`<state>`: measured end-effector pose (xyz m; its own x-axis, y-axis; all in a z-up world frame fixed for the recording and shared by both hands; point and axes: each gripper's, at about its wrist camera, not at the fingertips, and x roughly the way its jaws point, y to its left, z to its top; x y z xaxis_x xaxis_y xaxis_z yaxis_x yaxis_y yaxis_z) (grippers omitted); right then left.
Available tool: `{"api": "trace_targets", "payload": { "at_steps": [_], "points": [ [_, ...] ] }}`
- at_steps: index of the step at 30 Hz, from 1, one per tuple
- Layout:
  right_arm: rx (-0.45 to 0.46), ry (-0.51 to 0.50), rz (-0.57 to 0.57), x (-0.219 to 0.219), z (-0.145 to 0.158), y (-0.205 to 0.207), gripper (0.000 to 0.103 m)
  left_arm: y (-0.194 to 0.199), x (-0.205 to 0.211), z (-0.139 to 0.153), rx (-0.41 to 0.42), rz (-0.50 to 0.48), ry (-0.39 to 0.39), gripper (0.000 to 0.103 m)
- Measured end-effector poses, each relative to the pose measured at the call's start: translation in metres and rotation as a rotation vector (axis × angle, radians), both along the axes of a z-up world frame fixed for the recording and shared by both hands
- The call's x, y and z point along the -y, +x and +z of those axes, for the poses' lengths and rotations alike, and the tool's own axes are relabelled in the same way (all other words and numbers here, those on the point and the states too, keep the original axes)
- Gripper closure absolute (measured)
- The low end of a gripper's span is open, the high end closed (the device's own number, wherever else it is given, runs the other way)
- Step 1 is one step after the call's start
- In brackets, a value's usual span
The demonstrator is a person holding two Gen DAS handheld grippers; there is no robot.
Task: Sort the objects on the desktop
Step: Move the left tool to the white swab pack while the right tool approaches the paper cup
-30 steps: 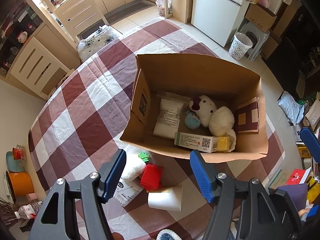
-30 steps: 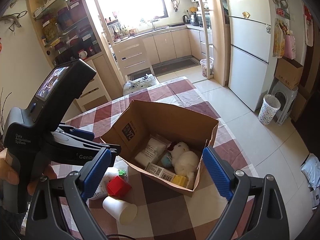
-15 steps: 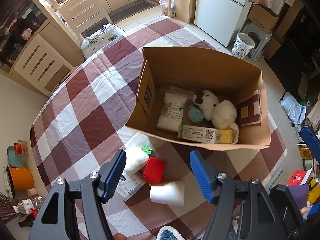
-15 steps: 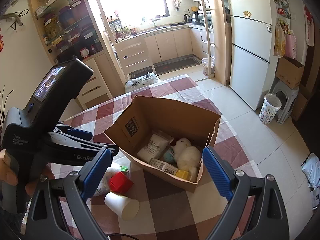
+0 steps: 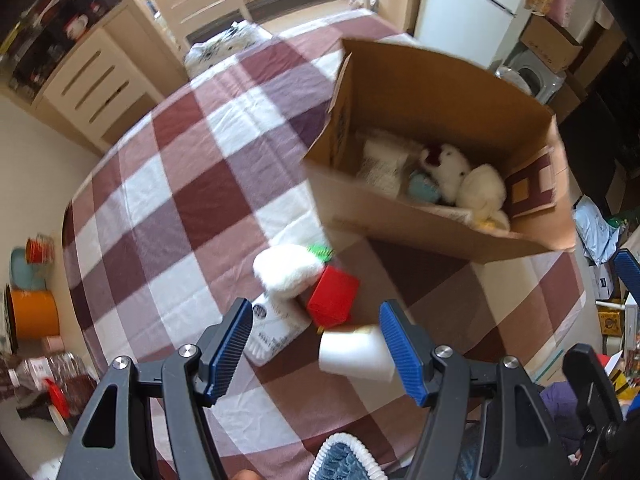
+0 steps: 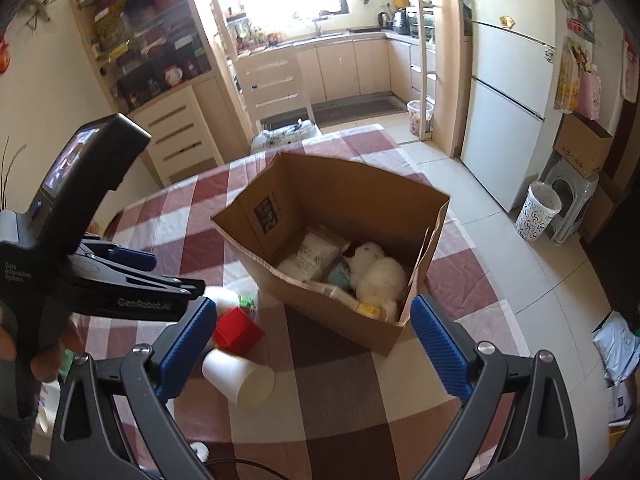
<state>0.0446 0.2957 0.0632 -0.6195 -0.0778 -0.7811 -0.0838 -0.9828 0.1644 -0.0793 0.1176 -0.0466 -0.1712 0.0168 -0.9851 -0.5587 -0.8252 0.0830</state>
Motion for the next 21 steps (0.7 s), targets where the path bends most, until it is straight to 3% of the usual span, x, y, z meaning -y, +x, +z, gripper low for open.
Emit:
{"api": "trace_targets", "payload": {
  "at_steps": [6, 17, 21],
  "points": [
    [0.044, 0.001, 0.039, 0.012, -0.022, 0.006, 0.004, 0.008, 0.030, -0.026, 0.033, 0.048, -0.022, 0.035],
    [0.120, -0.001, 0.152, 0.044, -0.061, 0.013, 0.004, 0.031, 0.086, -0.050, -0.085, 0.115, -0.012, 0.035],
    [0.122, -0.004, 0.173, 0.050, -0.068, 0.016, 0.004, 0.042, 0.115, -0.068, -0.083, 0.134, 0.001, 0.035]
  ]
}}
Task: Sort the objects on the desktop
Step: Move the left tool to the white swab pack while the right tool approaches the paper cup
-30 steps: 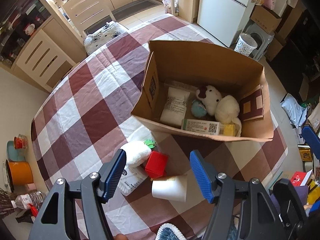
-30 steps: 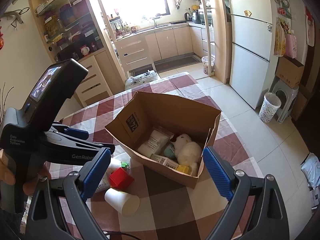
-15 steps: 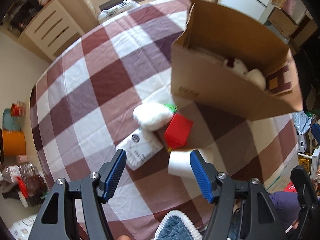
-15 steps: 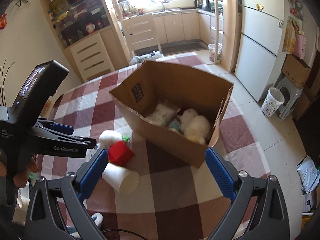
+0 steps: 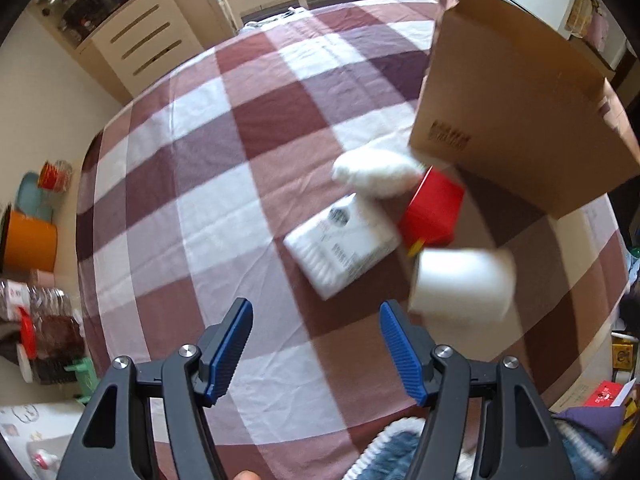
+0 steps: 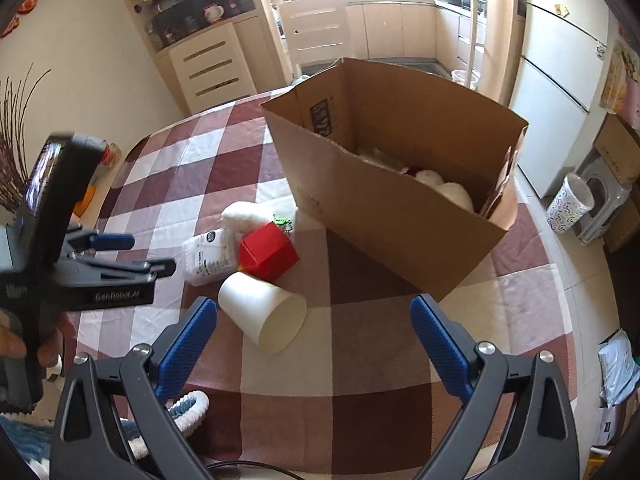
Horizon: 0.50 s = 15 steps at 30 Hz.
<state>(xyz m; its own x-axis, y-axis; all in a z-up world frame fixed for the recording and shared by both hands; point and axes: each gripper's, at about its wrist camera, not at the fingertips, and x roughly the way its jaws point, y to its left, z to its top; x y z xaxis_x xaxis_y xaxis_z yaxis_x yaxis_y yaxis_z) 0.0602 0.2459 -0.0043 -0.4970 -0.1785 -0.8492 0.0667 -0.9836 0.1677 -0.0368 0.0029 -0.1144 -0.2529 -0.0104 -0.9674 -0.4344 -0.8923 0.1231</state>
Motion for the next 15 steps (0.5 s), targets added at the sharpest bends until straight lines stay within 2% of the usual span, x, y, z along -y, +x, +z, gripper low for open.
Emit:
{"api": "trace_targets", "payload": {
  "at_steps": [4, 9, 11, 15],
  "points": [
    [0.010, 0.010, 0.022, 0.004, -0.010, 0.002, 0.004, 0.006, 0.025, -0.022, 0.036, 0.047, 0.014, 0.035],
    [0.073, -0.016, 0.067, 0.013, -0.039, 0.004, 0.004, 0.010, 0.045, -0.042, 0.063, 0.084, 0.051, 0.035],
    [0.090, -0.034, 0.081, 0.014, -0.048, 0.005, 0.004, 0.006, 0.046, -0.047, 0.056, 0.061, 0.074, 0.035],
    [0.101, -0.068, 0.093, 0.014, -0.060, 0.006, 0.004, -0.010, 0.030, -0.054, 0.023, -0.071, 0.083, 0.035]
  ]
}}
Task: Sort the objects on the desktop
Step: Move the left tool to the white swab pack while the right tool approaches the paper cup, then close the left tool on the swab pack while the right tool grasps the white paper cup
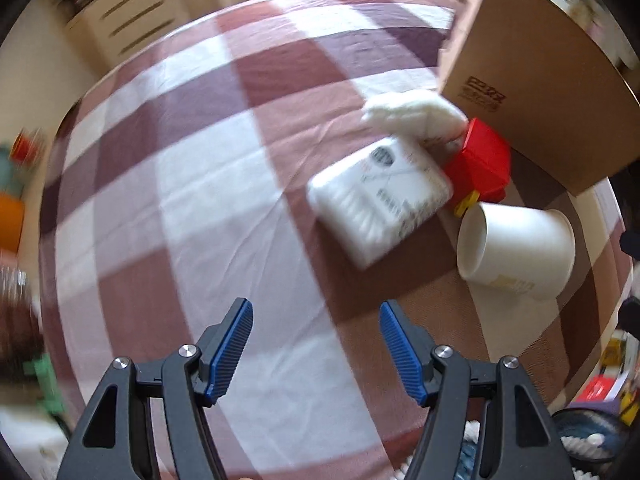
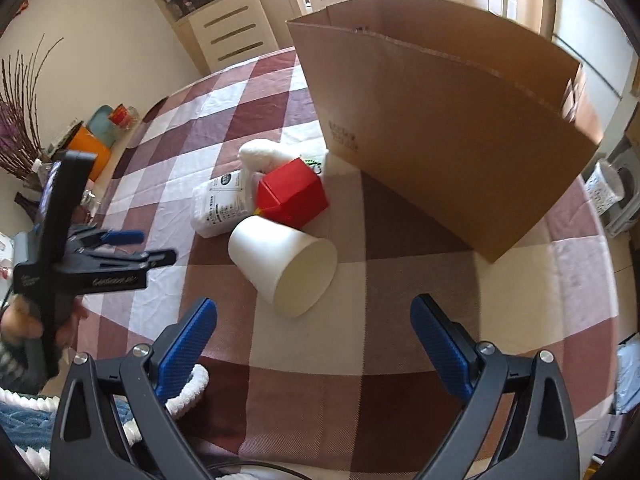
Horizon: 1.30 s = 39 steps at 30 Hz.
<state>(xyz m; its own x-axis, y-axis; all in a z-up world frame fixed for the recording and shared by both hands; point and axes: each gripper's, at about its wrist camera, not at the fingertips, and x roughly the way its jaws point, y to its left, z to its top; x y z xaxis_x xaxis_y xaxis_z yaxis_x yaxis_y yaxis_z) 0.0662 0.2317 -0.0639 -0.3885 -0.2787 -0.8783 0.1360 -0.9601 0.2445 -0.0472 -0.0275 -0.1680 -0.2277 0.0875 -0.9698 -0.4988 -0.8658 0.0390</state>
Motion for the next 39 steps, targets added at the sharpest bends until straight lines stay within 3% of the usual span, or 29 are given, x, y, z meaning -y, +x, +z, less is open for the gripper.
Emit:
{"api": "trace_targets", "payload": {
  "at_steps": [3, 7, 9, 12, 19, 25, 29, 32, 34, 36, 37, 39],
  "points": [
    [0.013, -0.012, -0.004, -0.001, -0.005, 0.001, 0.004, -0.015, -0.013, 0.001, -0.021, -0.064, -0.014, 0.035],
    [0.007, -0.008, -0.025, -0.006, -0.004, 0.003, 0.004, -0.027, -0.032, 0.006, -0.008, -0.168, 0.040, 0.035],
    [0.013, -0.016, -0.031, -0.008, -0.006, 0.002, 0.004, -0.029, -0.044, 0.002, 0.003, -0.231, 0.025, 0.034],
    [0.020, -0.024, -0.025, -0.007, -0.011, 0.001, 0.004, -0.025, -0.060, -0.005, -0.030, -0.321, -0.019, 0.024],
    [0.018, -0.029, 0.051, 0.009, -0.028, -0.007, 0.004, -0.022, -0.072, -0.013, -0.084, -0.411, -0.049, 0.018],
    [0.040, -0.042, 0.089, 0.018, -0.041, -0.019, 0.004, -0.036, -0.065, -0.018, -0.060, -0.367, -0.059, 0.017],
    [0.039, -0.062, 0.104, 0.020, -0.046, -0.026, 0.004, -0.053, -0.043, -0.032, -0.036, -0.243, -0.105, 0.017],
    [0.025, -0.093, 0.144, 0.026, -0.050, -0.032, 0.005, -0.060, -0.021, -0.034, -0.013, -0.167, -0.096, 0.017],
    [0.021, -0.111, 0.189, 0.033, -0.054, -0.035, 0.016, -0.060, -0.012, -0.029, -0.016, -0.159, -0.084, 0.017],
    [0.035, -0.096, 0.237, 0.045, -0.062, -0.038, 0.037, -0.060, -0.012, -0.023, -0.030, -0.190, -0.079, 0.017],
    [0.037, -0.091, 0.253, 0.049, -0.065, -0.039, 0.041, -0.060, -0.014, -0.020, -0.040, -0.214, -0.083, 0.017],
    [0.040, -0.081, 0.278, 0.056, -0.072, -0.042, 0.069, -0.060, -0.025, -0.016, -0.068, -0.276, -0.100, 0.017]
  ]
}}
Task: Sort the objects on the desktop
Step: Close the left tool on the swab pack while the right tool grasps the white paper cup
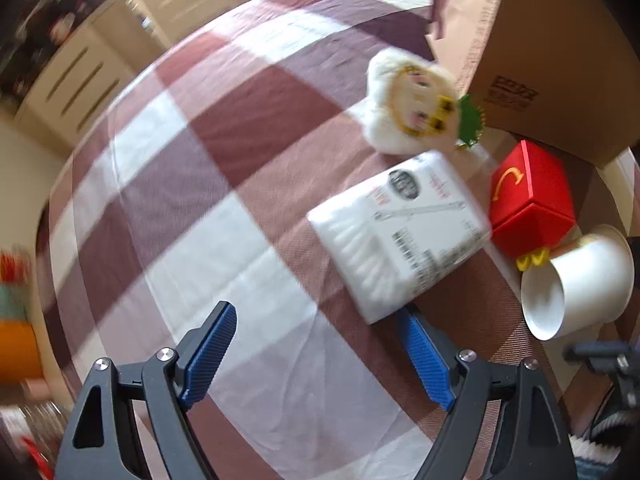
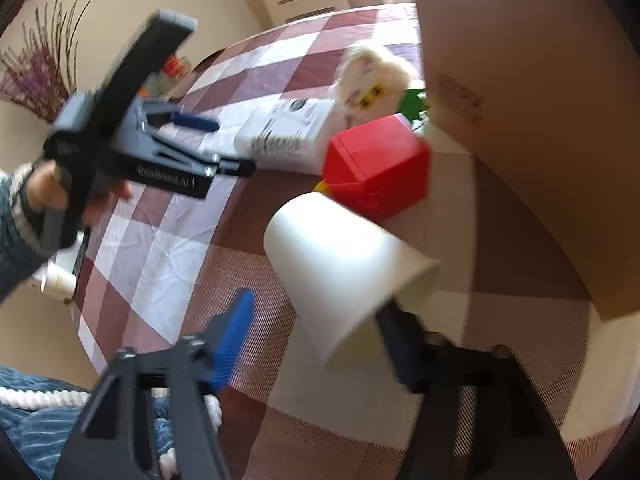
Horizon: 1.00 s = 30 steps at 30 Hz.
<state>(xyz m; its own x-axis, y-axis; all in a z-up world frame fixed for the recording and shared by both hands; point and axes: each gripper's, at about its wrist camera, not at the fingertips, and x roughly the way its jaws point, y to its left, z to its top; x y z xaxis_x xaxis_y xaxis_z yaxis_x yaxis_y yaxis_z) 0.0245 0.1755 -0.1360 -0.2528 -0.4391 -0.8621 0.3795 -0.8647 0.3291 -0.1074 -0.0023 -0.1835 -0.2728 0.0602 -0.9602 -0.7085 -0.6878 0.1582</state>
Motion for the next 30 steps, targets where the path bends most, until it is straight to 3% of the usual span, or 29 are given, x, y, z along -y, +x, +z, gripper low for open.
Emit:
{"api": "trace_targets", "payload": {
  "at_steps": [3, 9, 12, 15, 18, 22, 25, 26, 27, 30],
  "points": [
    [0.012, -0.001, 0.011, 0.003, -0.006, -0.002, 0.086, 0.002, -0.023, 0.005, -0.035, -0.118, -0.012, 0.017],
    [0.030, -0.012, -0.022, -0.009, -0.006, 0.002, 0.085, 0.011, -0.065, -0.006, -0.081, -0.324, -0.083, 0.017],
    [0.034, -0.012, -0.037, -0.013, -0.006, 0.004, 0.084, 0.014, -0.074, -0.007, -0.102, -0.339, -0.077, 0.017],
    [0.018, 0.010, -0.055, -0.015, -0.003, 0.005, 0.087, 0.011, -0.070, -0.005, -0.100, -0.266, -0.025, 0.021],
    [0.002, 0.031, -0.093, -0.022, -0.001, 0.006, 0.093, 0.005, -0.056, 0.000, -0.090, -0.110, 0.029, 0.031],
    [-0.012, 0.068, -0.183, -0.042, 0.002, 0.004, 0.094, 0.016, -0.027, 0.006, -0.053, 0.134, 0.111, 0.032],
    [-0.001, 0.075, -0.205, -0.049, -0.002, 0.001, 0.090, 0.027, -0.018, 0.007, -0.048, 0.186, 0.135, 0.032],
    [0.002, 0.078, -0.207, -0.050, -0.004, 0.000, 0.083, 0.029, -0.018, 0.006, -0.047, 0.179, 0.135, 0.031],
    [0.002, 0.084, -0.207, -0.049, -0.006, -0.002, 0.069, 0.028, -0.019, 0.002, -0.030, 0.171, 0.118, 0.029],
    [-0.019, 0.098, -0.212, -0.048, -0.005, -0.005, 0.045, 0.019, -0.028, -0.016, 0.049, 0.151, 0.030, 0.025]
  ]
}}
